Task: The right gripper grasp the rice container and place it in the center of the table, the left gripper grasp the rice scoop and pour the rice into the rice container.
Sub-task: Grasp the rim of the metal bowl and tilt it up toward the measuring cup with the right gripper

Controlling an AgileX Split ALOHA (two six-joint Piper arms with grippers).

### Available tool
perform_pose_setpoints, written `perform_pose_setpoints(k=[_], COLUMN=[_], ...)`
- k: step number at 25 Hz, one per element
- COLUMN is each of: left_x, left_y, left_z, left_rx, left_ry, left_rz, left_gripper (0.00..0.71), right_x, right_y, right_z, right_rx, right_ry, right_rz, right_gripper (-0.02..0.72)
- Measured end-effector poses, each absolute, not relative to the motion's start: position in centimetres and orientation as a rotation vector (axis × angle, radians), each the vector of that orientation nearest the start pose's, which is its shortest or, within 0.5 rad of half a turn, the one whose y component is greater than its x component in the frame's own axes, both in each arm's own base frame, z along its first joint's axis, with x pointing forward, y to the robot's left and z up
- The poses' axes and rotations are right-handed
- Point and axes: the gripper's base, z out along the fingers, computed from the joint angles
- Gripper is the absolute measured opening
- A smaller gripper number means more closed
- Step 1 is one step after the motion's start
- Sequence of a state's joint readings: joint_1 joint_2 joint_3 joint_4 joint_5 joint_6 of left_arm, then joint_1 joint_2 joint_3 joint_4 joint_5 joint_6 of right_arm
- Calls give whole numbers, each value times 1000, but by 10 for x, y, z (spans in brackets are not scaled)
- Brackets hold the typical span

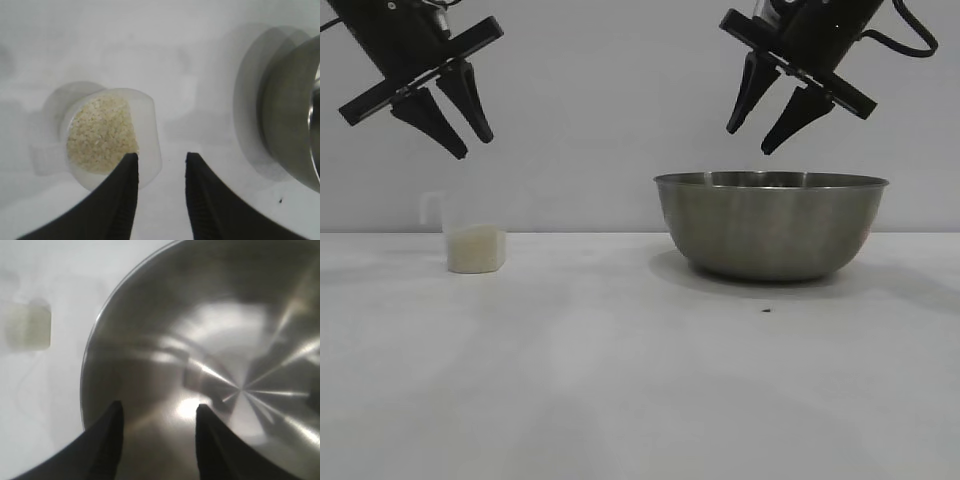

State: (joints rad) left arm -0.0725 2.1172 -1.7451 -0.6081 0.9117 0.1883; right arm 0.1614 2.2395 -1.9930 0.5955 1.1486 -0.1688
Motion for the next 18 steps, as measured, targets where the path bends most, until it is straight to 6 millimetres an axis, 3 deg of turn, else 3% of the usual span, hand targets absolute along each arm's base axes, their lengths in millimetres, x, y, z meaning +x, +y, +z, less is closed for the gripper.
perform_pose_setpoints(k=[18], left_x=[458], left_y=[-73], left_z=[221], left_rx=[-10], left_ry=[2671], left_rz=[-690], left_gripper=[251], right_x=[469], right_y=[122], right_z=[228], right_rx=[-224], right_ry=[2770], right_rz=[785], right_gripper=[272])
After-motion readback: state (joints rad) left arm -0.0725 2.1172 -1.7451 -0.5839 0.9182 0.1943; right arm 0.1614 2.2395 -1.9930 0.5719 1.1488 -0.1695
